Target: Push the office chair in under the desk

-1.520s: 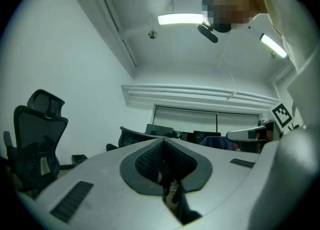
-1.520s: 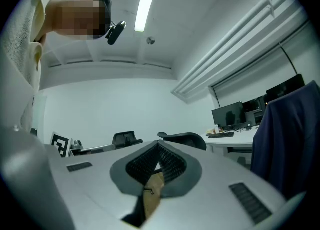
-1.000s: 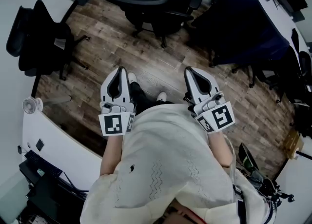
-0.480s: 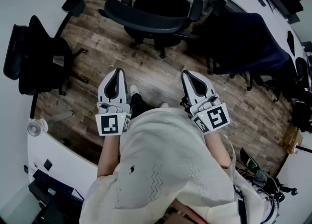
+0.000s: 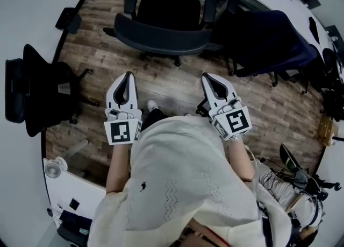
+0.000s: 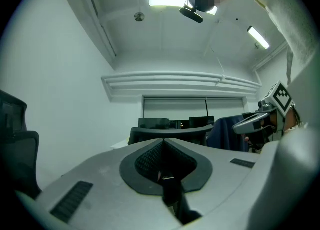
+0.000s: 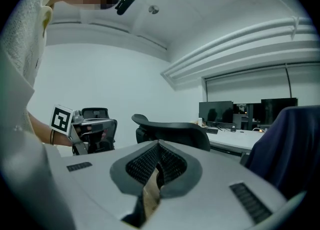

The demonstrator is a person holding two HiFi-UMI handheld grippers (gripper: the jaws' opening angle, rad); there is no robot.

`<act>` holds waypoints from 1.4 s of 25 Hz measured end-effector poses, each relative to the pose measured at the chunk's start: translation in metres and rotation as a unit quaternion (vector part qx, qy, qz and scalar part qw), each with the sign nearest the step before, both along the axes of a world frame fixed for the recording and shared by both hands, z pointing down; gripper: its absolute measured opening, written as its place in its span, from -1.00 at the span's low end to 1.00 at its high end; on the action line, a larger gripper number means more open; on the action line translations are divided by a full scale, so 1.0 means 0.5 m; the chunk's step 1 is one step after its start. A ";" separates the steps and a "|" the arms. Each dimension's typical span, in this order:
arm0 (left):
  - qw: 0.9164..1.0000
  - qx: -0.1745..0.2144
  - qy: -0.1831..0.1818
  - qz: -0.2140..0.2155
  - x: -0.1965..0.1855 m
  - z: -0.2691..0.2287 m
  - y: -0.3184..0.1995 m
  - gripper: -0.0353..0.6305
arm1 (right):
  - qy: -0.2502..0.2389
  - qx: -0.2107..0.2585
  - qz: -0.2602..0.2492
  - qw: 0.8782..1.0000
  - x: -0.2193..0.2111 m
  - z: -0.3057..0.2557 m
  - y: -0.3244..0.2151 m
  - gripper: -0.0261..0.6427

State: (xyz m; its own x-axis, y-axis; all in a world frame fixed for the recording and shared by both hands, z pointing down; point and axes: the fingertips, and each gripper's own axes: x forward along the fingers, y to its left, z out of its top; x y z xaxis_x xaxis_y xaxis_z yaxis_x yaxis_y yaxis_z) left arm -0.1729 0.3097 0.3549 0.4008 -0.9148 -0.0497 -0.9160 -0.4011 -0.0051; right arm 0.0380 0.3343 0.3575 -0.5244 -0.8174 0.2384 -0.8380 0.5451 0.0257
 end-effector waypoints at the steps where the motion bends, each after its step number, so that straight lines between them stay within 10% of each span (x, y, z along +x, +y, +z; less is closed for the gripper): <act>1: 1.000 -0.003 -0.006 0.009 -0.003 0.004 -0.010 -0.85 | 0.006 0.000 0.010 1.000 0.003 0.002 -0.008 -0.92; 13: 0.989 -0.015 -0.118 0.094 -0.026 0.062 -0.106 -0.84 | 0.096 -0.004 0.084 0.992 0.036 0.039 -0.068 -0.75; 35: 0.921 -0.006 -0.359 0.151 -0.030 0.218 -0.288 -0.46 | 0.364 -0.028 0.017 0.931 0.066 0.207 -0.220 -0.53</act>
